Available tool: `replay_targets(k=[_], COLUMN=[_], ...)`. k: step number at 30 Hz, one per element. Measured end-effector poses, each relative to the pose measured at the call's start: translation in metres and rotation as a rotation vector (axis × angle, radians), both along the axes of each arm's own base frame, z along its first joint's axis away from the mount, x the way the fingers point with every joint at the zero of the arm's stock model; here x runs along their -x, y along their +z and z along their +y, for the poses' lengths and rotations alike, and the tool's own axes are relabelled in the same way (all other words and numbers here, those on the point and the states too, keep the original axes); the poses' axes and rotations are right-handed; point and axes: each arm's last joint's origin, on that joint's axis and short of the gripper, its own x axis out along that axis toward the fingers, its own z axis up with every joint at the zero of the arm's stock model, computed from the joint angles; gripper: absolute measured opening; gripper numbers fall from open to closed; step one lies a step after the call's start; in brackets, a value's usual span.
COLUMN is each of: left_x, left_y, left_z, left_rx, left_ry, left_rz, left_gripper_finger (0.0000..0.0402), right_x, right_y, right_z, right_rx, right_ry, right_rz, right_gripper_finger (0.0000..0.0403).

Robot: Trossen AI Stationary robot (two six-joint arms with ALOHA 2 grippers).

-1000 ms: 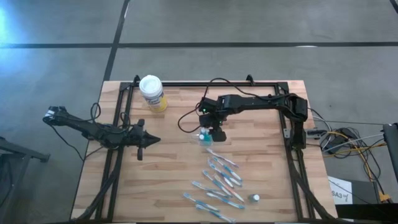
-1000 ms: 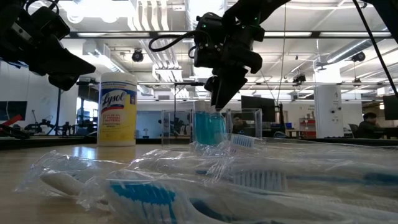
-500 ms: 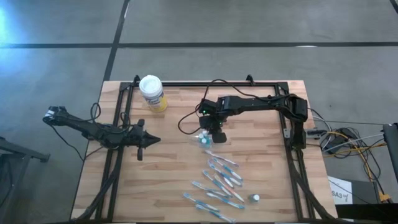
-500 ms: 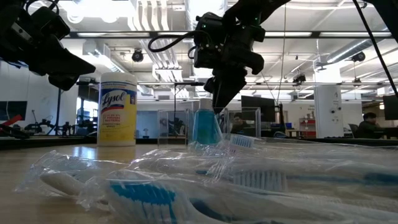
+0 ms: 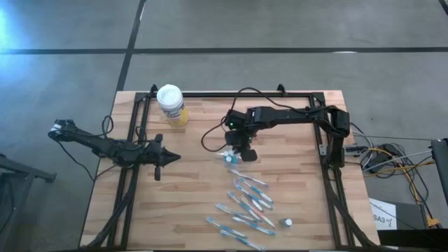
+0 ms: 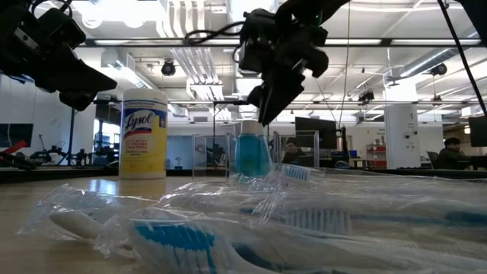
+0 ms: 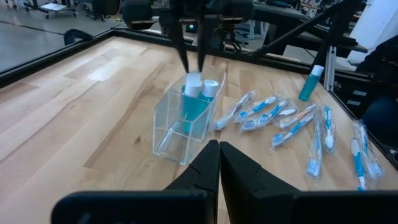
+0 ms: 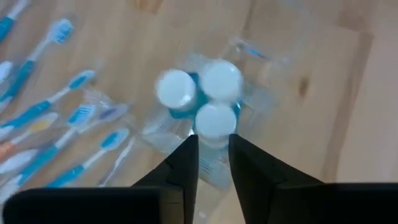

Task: Pick & Place toothbrushing station
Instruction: Adjust the blue mouthwash bottles in the middle compartment of the transparent organizer, then put the blue mouthwash bottle into the middle compartment of the transparent organizer

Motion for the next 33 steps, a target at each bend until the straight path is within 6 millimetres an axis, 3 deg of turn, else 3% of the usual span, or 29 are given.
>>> replay_targets(k=[13,24,33], left_x=[0.000,0.000,0.000], left_y=[0.000,0.000,0.000], left_z=[0.000,0.000,0.000], left_rx=[-0.002,-0.003,-0.004], left_ry=[0.001,0.000,0.000], left_rz=[0.001,0.000,0.004], left_gripper_finger=[0.0016,0.0016,0.0016], right_x=[0.001,0.001,0.011], right_y=[-0.010,-0.010,0.017], right_z=[0.001,0.002,0.003], right_rx=[0.003,-0.009,0.002], right_ry=[-0.009,-0.035,-0.040], right_rz=[-0.009,0.006,-0.057], right_gripper_finger=[0.0165,0.0173,0.0173])
